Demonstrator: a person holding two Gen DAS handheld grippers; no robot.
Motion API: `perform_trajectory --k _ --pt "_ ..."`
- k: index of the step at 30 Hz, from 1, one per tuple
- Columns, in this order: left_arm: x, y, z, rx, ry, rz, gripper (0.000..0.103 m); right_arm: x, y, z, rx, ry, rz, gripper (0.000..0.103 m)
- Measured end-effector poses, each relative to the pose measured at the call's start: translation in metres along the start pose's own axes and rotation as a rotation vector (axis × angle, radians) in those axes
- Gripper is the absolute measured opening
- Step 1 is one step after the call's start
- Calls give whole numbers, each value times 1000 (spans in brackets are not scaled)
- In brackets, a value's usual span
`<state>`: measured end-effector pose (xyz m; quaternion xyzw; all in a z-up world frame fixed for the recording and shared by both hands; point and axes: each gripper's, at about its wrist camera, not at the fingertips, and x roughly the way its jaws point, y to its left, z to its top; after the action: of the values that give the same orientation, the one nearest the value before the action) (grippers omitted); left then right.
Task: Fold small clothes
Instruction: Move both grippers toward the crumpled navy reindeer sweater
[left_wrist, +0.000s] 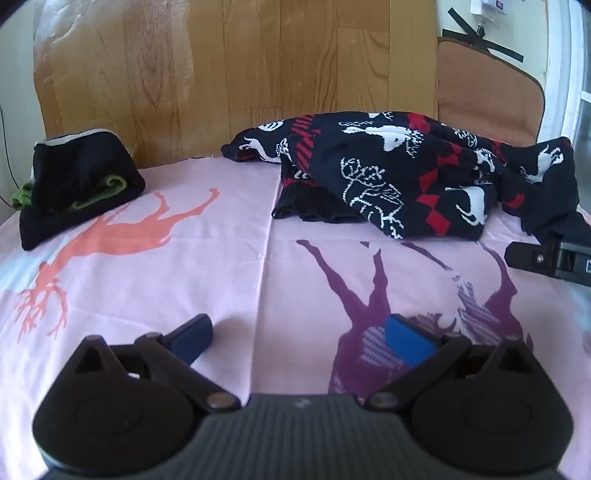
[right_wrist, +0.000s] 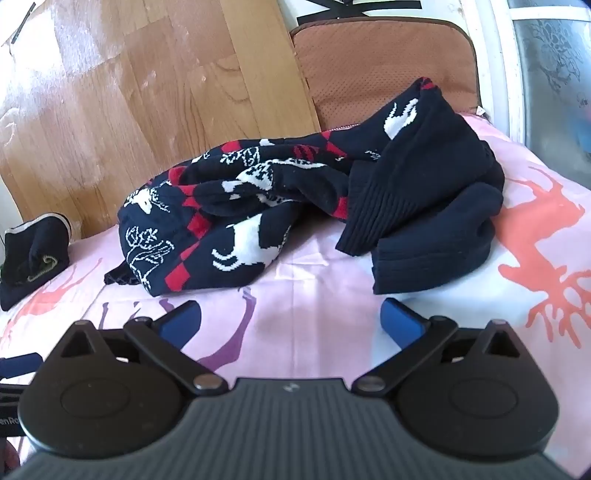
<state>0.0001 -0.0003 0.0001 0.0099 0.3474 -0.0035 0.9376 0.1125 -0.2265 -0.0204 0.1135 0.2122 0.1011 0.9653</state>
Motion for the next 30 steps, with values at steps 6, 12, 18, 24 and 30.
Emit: perform_trajectory --k 6,12,18,24,30 --pt "-1 2 0 7 6 -13 103 2 5 2 -12 8 -10 103" --pt "-12 31 -2 -162 -86 -44 101 2 6 1 -23 10 -16 103" --pt "-13 65 1 -315 -184 -31 90 0 18 19 -110 -21 75 66" --pt "-18 70 0 -301 -186 33 91 12 68 58 -416 -91 168 66" --pt "-10 71 3 -339 -133 -7 91 50 96 80 -595 -36 209 66"
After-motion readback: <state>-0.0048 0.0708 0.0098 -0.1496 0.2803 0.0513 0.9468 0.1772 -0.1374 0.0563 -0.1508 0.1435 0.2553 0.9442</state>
